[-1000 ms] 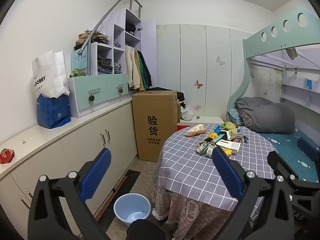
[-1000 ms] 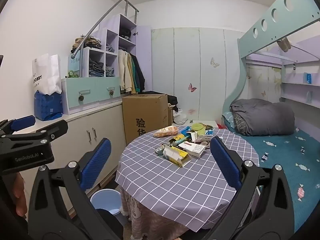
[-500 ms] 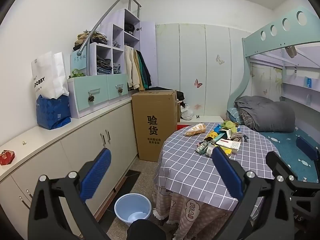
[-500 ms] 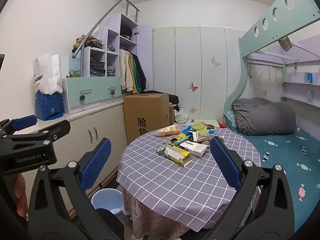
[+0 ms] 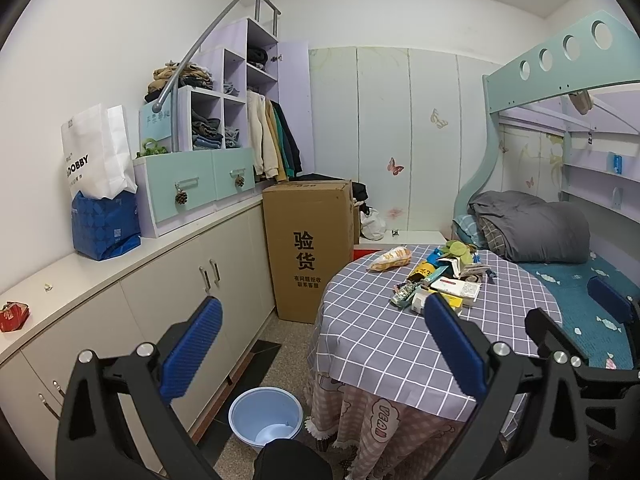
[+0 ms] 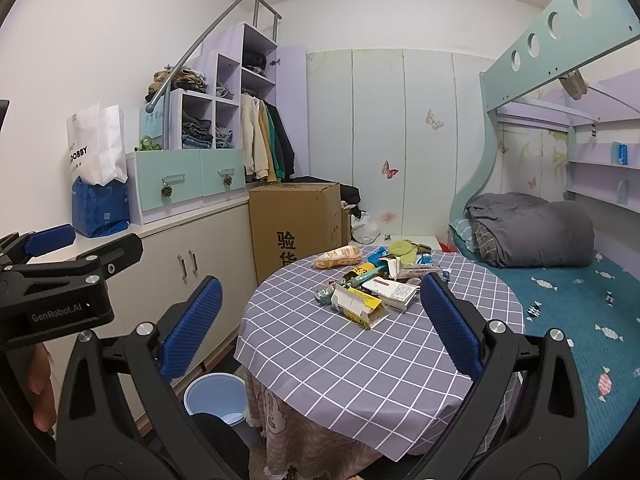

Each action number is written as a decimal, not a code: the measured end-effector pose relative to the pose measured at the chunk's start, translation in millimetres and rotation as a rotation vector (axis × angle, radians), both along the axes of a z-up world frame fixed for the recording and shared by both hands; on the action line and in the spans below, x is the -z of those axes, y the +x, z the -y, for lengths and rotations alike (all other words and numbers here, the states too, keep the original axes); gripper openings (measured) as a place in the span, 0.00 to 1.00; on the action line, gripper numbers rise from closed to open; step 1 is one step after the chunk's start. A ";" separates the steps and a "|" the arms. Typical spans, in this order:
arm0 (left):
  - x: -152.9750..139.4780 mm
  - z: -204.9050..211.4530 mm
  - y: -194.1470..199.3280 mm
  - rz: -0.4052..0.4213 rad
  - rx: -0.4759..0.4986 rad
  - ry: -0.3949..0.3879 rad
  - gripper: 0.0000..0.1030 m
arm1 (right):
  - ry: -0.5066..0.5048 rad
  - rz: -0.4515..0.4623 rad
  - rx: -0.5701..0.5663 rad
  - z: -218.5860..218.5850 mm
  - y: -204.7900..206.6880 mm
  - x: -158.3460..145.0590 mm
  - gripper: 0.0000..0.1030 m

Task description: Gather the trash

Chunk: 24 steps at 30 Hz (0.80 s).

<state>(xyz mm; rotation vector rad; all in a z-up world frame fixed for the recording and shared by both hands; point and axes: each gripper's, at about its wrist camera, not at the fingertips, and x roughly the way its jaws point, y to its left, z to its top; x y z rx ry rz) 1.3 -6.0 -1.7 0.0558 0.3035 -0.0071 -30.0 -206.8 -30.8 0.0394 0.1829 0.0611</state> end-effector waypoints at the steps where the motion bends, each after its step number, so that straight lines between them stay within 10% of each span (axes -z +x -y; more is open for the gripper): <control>1: -0.2 0.5 0.2 -0.001 -0.001 0.000 0.96 | 0.001 -0.002 -0.002 0.4 0.7 0.8 0.94; 24: 7.8 4.6 -2.3 -0.018 0.006 0.011 0.96 | 0.015 -0.019 -0.030 -1.1 0.2 10.3 0.94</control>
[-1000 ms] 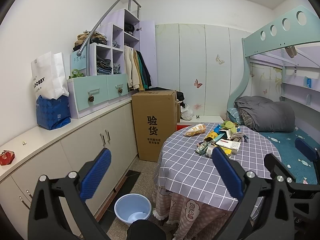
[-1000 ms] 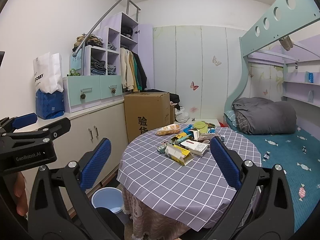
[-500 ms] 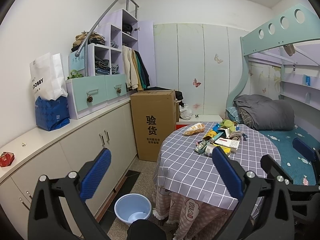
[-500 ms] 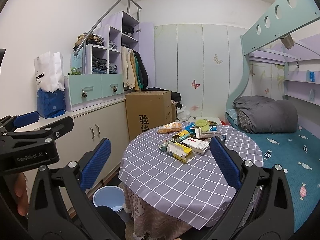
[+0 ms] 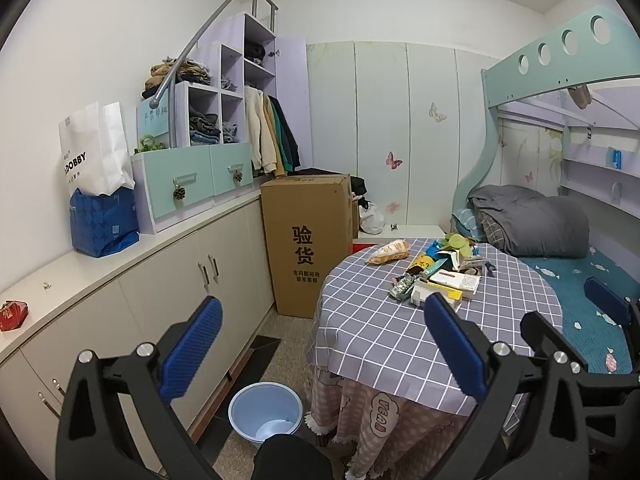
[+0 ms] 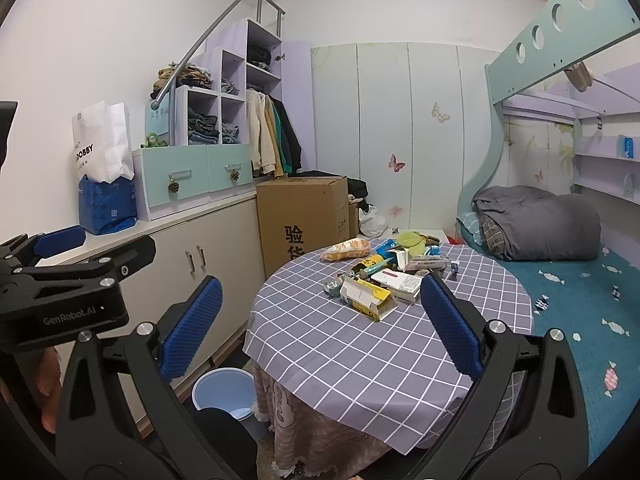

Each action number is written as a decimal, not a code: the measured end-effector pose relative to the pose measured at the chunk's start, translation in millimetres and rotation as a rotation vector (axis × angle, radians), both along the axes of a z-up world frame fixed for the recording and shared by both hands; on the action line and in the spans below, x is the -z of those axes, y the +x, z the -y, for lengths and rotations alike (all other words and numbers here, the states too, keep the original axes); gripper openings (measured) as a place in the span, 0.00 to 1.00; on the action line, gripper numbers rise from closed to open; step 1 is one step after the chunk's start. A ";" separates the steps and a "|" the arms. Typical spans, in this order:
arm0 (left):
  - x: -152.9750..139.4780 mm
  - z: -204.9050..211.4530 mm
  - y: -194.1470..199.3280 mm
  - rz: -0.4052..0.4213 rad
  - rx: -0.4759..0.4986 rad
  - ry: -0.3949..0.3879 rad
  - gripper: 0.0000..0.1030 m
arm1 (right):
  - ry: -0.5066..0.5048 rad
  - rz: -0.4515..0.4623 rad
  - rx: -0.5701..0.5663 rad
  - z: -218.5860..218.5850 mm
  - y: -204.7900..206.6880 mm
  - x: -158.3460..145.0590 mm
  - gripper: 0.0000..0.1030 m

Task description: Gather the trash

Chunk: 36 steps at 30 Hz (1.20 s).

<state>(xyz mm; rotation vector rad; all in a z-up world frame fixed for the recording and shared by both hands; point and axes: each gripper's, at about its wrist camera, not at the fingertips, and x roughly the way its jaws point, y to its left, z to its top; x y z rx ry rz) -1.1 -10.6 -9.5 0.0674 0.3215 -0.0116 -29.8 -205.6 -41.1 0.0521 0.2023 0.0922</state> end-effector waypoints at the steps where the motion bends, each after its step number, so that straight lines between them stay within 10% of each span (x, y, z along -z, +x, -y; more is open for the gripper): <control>1: -0.4 0.2 0.2 -0.001 -0.001 0.001 0.96 | 0.000 -0.001 0.000 0.0 0.2 -0.1 0.94; 36: 4.2 -1.6 4.1 -0.021 -0.004 0.010 0.96 | 0.006 -0.029 -0.010 2.5 1.4 -1.3 0.94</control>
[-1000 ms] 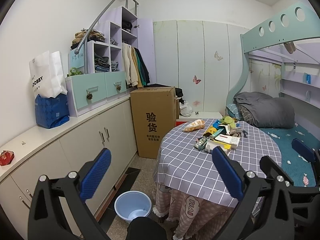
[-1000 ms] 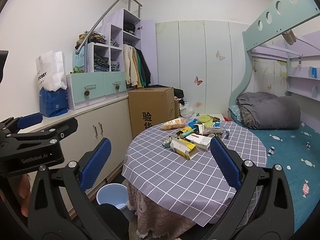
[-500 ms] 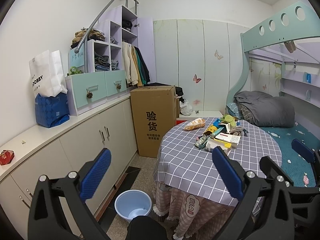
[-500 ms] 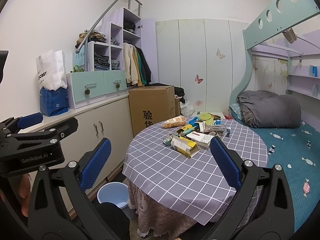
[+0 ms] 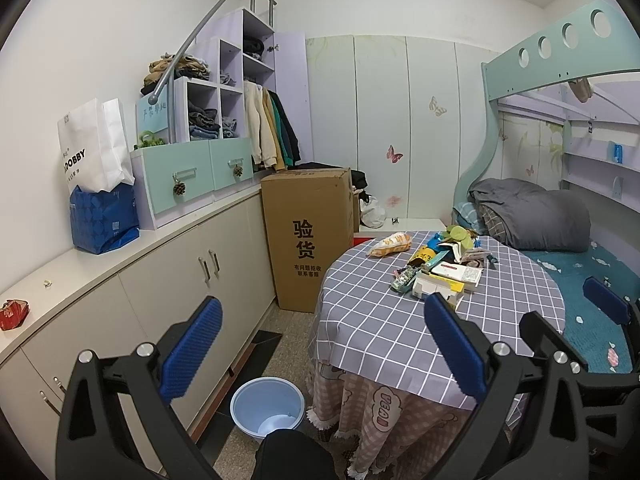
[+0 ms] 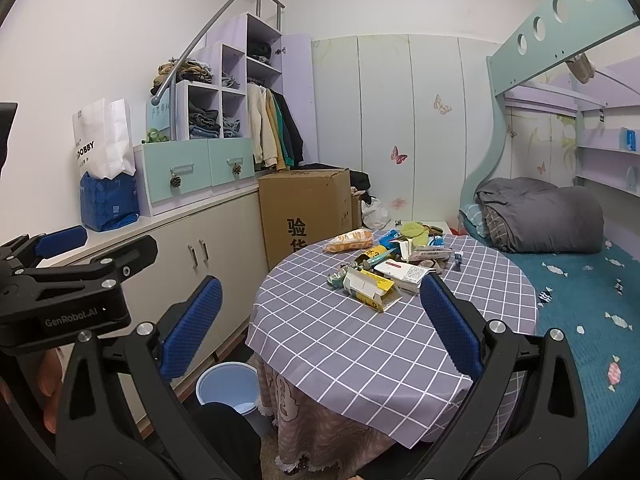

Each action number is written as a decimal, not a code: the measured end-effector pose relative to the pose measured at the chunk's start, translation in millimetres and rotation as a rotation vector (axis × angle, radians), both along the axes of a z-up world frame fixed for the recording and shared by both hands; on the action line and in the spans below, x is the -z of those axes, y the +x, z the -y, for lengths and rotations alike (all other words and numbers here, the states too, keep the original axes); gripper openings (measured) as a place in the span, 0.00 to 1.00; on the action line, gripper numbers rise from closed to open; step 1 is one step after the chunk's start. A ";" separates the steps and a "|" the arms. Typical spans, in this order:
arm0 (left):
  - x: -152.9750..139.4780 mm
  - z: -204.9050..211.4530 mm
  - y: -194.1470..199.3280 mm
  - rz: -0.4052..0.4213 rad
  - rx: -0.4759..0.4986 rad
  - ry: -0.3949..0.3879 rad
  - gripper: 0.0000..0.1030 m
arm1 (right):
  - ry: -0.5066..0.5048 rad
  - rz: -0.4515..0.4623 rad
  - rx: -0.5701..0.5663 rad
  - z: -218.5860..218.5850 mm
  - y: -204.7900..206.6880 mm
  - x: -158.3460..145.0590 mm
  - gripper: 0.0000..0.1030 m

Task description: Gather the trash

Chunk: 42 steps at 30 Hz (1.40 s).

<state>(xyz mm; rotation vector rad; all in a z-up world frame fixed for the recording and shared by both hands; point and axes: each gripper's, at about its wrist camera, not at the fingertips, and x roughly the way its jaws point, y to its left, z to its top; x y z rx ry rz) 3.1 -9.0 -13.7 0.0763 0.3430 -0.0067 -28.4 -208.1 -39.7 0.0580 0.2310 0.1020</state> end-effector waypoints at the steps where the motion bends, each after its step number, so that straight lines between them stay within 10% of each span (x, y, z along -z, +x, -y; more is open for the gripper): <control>1: -0.6 0.0 -0.1 0.000 0.000 -0.002 0.96 | 0.000 0.001 0.000 0.0 0.0 0.0 0.94; 17: 15.0 10.2 36.8 -0.074 -0.011 0.014 0.96 | 0.016 -0.061 0.048 17.6 33.8 11.5 0.94; 42: 108.1 59.4 188.1 -0.524 0.149 -0.019 0.96 | 0.213 -0.395 0.167 104.1 146.2 81.2 0.94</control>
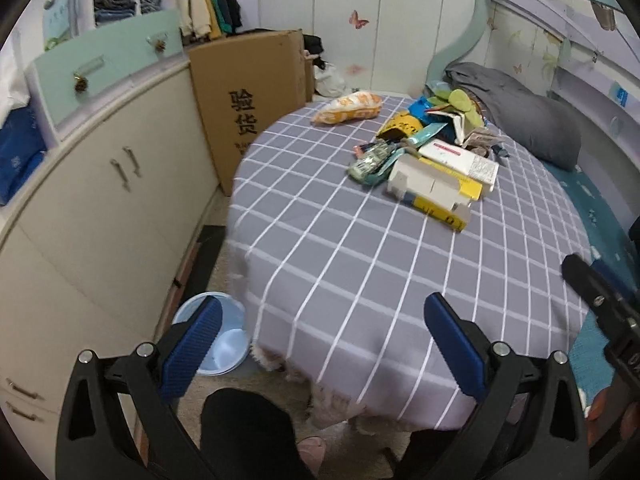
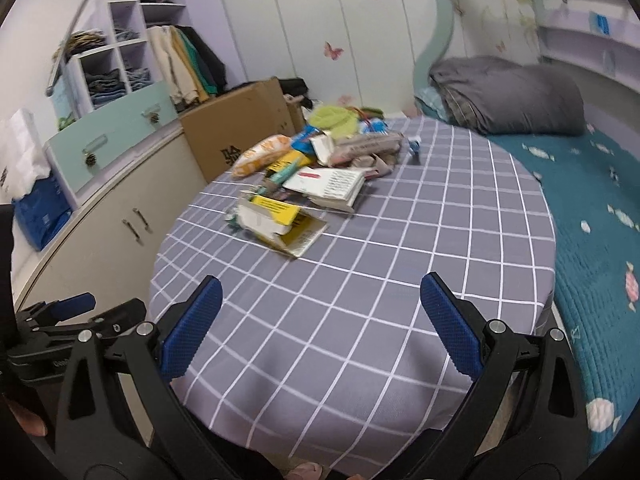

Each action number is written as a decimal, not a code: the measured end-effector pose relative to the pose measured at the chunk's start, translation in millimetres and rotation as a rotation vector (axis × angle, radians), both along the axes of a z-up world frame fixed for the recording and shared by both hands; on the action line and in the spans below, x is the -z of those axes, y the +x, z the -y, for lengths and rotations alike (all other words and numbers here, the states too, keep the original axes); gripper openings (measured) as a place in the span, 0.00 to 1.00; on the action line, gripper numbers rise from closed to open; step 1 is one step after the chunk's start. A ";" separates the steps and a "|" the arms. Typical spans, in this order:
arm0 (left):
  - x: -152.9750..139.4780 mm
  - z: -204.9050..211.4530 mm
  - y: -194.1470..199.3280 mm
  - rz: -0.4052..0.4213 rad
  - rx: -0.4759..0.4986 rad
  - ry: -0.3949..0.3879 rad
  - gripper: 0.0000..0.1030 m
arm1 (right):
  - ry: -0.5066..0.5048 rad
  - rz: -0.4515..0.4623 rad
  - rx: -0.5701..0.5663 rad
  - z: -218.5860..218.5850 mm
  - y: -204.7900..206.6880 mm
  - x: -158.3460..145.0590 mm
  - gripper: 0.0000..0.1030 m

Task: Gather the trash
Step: 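Move the right gripper to the white-and-yellow box and grasp it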

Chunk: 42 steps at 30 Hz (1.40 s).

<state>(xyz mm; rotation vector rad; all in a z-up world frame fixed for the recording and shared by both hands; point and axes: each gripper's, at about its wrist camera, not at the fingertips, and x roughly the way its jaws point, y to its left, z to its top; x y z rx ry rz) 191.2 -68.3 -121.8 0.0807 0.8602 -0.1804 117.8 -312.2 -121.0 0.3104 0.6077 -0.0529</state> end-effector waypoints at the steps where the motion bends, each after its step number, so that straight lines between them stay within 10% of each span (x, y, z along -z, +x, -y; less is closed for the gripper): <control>1: 0.6 3.8 7.5 -0.003 0.015 -0.007 0.96 | 0.012 -0.009 0.007 2.8 3.9 2.2 0.94; 6: 5.6 21.5 40.8 -0.020 0.107 -0.037 0.63 | 0.038 -0.043 0.017 10.2 28.1 10.1 0.94; 24: 33.9 62.2 126.7 -0.004 0.433 -0.048 0.58 | -0.064 -0.225 -0.150 -26.7 121.5 38.0 0.22; 42: 22.2 95.1 124.1 -0.038 0.479 -0.148 0.48 | -0.044 -0.263 -0.164 11.8 128.2 38.2 0.20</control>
